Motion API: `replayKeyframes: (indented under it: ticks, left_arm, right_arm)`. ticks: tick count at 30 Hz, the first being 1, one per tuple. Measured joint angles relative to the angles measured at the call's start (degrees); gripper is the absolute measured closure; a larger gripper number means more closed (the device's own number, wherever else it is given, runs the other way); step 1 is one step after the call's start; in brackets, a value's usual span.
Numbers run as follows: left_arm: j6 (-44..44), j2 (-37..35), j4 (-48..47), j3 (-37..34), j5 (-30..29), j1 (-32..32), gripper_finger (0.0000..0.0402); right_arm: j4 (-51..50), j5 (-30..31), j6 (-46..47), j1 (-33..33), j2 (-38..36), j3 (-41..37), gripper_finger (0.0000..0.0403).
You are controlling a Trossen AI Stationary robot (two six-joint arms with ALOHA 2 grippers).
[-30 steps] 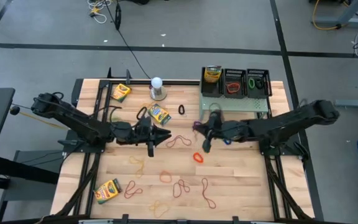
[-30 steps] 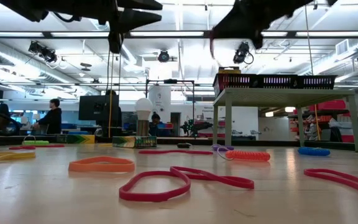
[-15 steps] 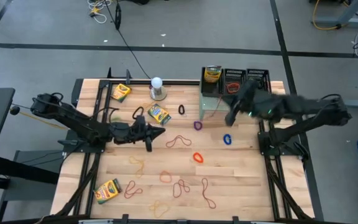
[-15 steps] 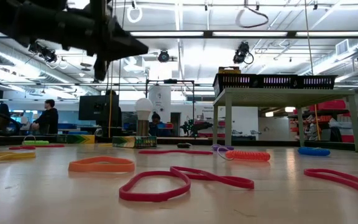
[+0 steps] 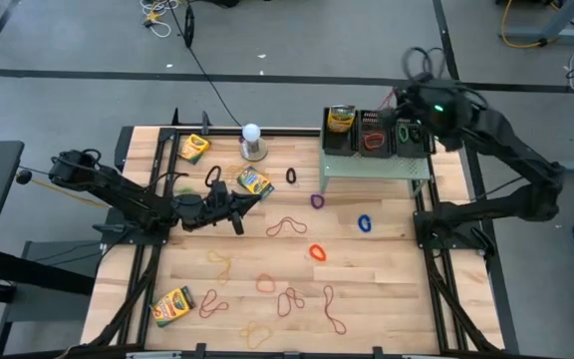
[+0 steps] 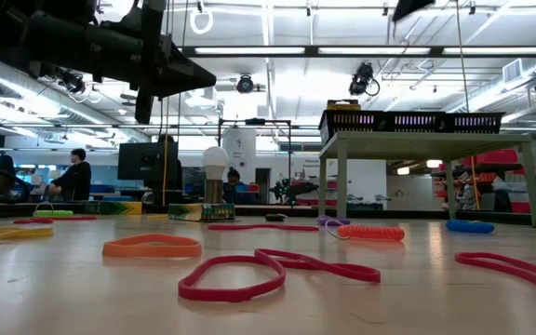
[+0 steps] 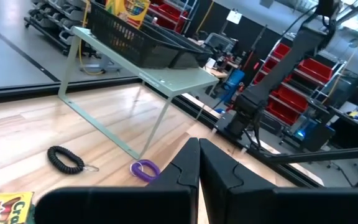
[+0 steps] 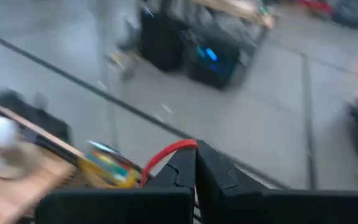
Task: Pick & Place Office Desk Supplies
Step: Put the red rubber band into the middle basket on the shelf
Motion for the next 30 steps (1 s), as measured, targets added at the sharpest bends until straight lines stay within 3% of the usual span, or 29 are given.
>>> replayKeyframes:
  ticks: [6,13,23,30]
  left_arm:
    - [-0.44,0.0,-0.02,0.0,-0.22,-0.17,0.0395]
    - [-0.57,0.0,-0.01,0.0,-0.24,-0.17,0.0395]
    - [-0.42,0.0,-0.05,-0.01,-0.24,-0.17,0.0395]
    - [-0.42,0.0,-0.57,0.0,-0.24,-0.17,0.0394]
  right_arm:
    - [-7.25,-0.94,4.92,-7.65,8.07,-0.04,0.0401]
    - [-12.52,-2.33,11.2,-10.7,14.66,-0.08,0.04]
    - [-19.65,-10.16,21.56,-13.18,15.48,-0.08,0.0399]
    - [-19.7,-13.99,25.94,-13.48,16.51,-0.08,0.0355]
